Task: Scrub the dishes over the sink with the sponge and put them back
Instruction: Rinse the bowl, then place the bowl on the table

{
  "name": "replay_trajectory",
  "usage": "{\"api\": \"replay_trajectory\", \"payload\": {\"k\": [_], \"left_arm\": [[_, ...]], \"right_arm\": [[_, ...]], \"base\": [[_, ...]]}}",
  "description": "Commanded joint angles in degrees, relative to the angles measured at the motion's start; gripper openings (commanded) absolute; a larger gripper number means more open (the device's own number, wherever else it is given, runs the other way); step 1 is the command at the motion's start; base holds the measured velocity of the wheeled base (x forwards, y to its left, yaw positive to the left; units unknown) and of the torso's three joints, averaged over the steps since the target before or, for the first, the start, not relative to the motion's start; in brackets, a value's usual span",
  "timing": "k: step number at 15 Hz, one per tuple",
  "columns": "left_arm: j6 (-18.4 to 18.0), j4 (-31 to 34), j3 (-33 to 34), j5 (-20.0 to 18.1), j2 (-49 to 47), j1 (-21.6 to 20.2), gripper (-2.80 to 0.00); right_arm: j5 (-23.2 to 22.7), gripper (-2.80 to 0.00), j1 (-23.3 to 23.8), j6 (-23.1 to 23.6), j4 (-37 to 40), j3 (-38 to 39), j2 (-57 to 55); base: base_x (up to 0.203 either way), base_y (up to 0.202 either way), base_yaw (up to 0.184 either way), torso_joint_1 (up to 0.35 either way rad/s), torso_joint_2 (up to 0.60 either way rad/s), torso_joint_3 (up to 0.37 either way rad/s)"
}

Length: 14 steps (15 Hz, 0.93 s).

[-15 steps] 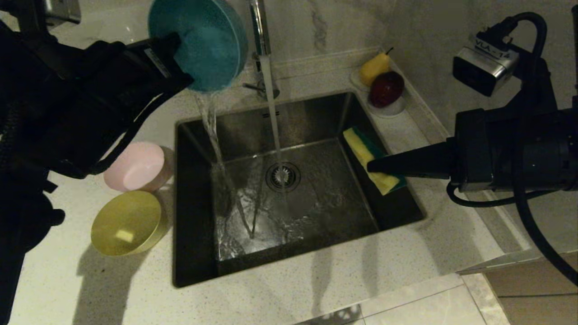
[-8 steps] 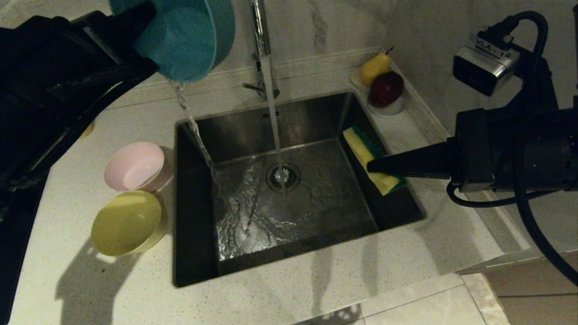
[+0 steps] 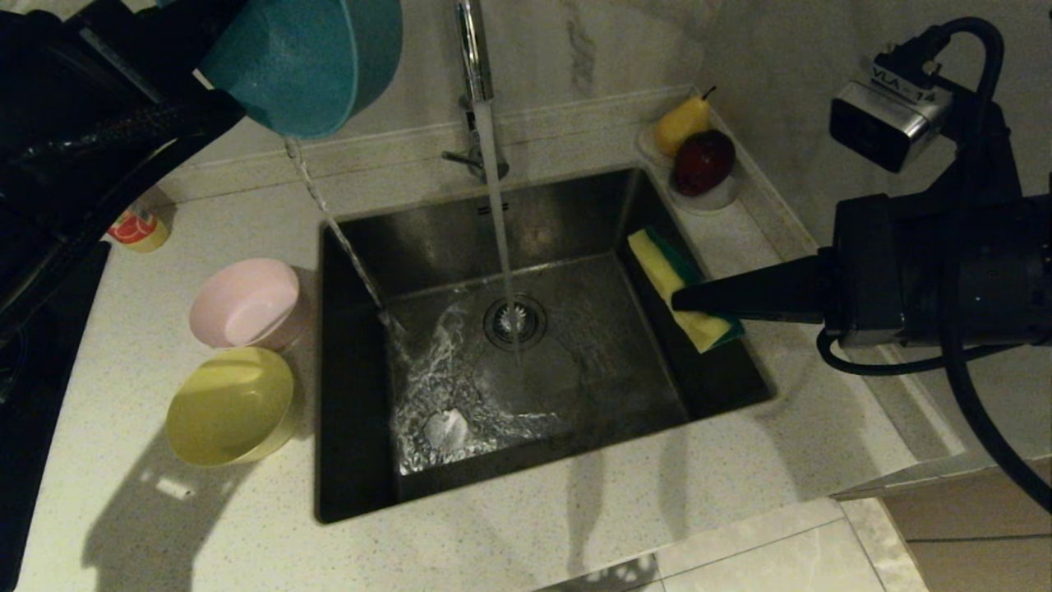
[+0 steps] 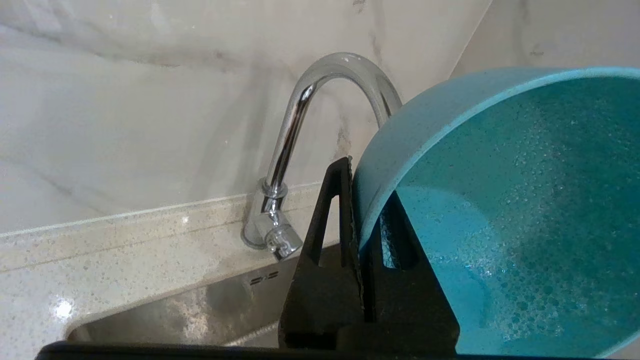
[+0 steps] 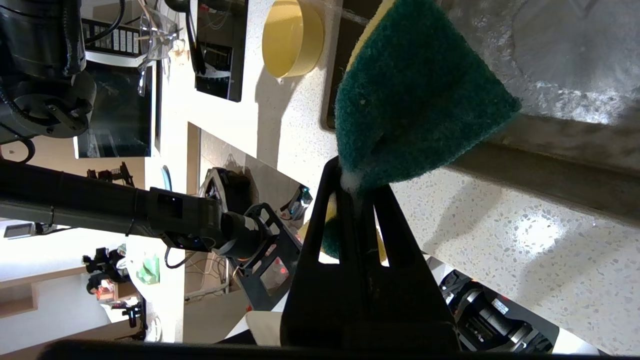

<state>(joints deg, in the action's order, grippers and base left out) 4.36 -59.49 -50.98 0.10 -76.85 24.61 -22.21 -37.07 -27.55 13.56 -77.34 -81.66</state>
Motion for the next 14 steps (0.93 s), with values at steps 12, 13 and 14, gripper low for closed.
{"api": "replay_trajectory", "payload": {"k": [12, 13, 14], "left_arm": [[7.48, 67.10, -16.98, 16.02, 0.78, -3.16, -2.80], [9.79, 73.77, -20.06, 16.42, 1.08, -4.11, -2.80], [12.56, 78.77, -22.90, 16.66, 1.19, -5.54, -2.80]], "right_arm": [[-0.15, -2.80, 3.82, -0.26, 0.14, 2.08, 0.64], [-0.24, -2.80, 4.76, -0.22, 0.15, 2.40, 0.50], [-0.36, -2.80, 5.43, -0.17, 0.15, 2.98, 0.46]], "base": [[0.000, 0.000, 0.000, 0.000, 0.00, 0.000], [0.000, 0.000, 0.000, 0.000, 0.00, 0.000], [0.000, 0.000, 0.000, 0.000, 0.00, 0.000]]}}
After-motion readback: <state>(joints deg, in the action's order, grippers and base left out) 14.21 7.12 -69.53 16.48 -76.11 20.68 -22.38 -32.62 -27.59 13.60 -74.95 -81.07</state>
